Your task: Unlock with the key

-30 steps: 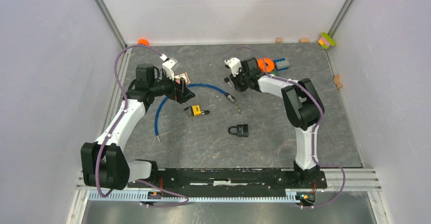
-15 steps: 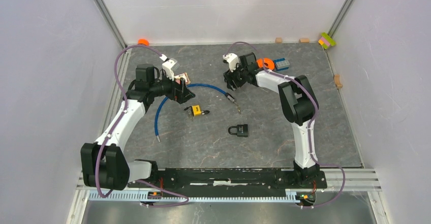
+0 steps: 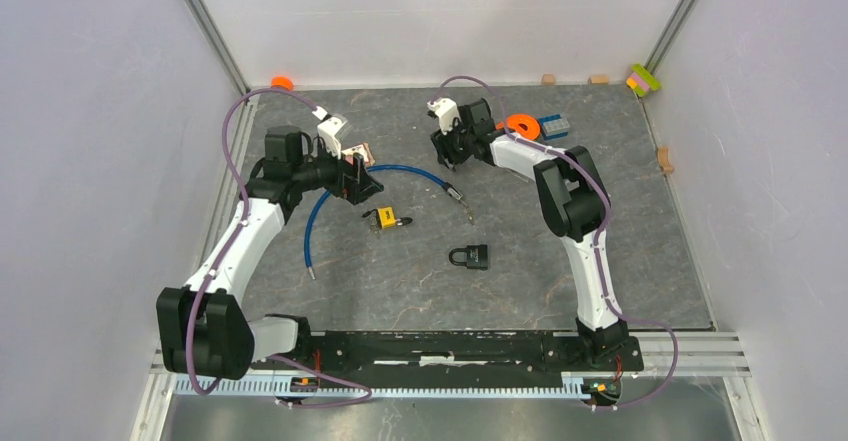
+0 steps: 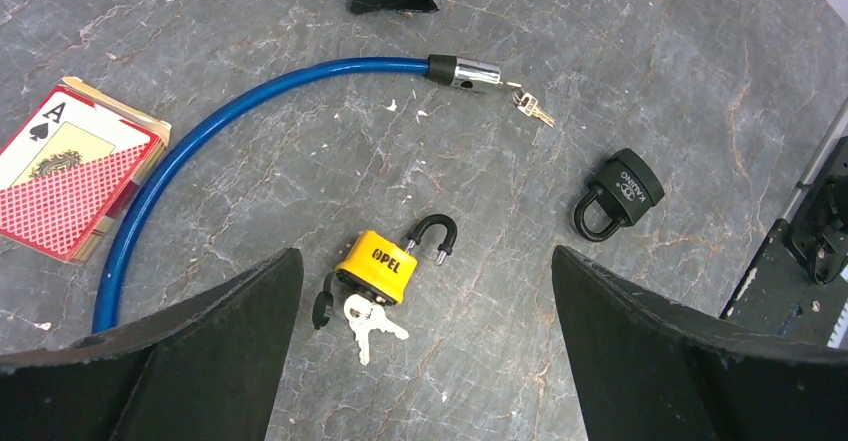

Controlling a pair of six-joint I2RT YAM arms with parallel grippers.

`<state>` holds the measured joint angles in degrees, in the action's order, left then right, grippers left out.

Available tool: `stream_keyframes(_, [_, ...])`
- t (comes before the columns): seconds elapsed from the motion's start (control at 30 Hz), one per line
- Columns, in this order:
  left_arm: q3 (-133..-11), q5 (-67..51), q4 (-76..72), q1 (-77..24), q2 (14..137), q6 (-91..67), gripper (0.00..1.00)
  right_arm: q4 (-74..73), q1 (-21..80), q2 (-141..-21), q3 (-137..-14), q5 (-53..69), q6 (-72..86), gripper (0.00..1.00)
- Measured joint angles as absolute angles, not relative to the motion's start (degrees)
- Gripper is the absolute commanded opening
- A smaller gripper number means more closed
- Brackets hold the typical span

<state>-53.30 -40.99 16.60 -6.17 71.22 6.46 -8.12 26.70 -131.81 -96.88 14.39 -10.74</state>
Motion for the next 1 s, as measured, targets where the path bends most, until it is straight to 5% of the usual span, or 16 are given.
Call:
stream_keyframes(0.6, [-53.23,-41.1,16.6,-6.17,70.96,6.2,1.0,-4.71,27.86,-129.86,-92.82,12.69,-10.79,0.23])
stream_keyframes(1.0, [-53.08,-41.34,16.6,-6.17,70.32,6.17,1.0,-5.63,25.04,-118.13,-76.66,14.13,-12.21,0.2])
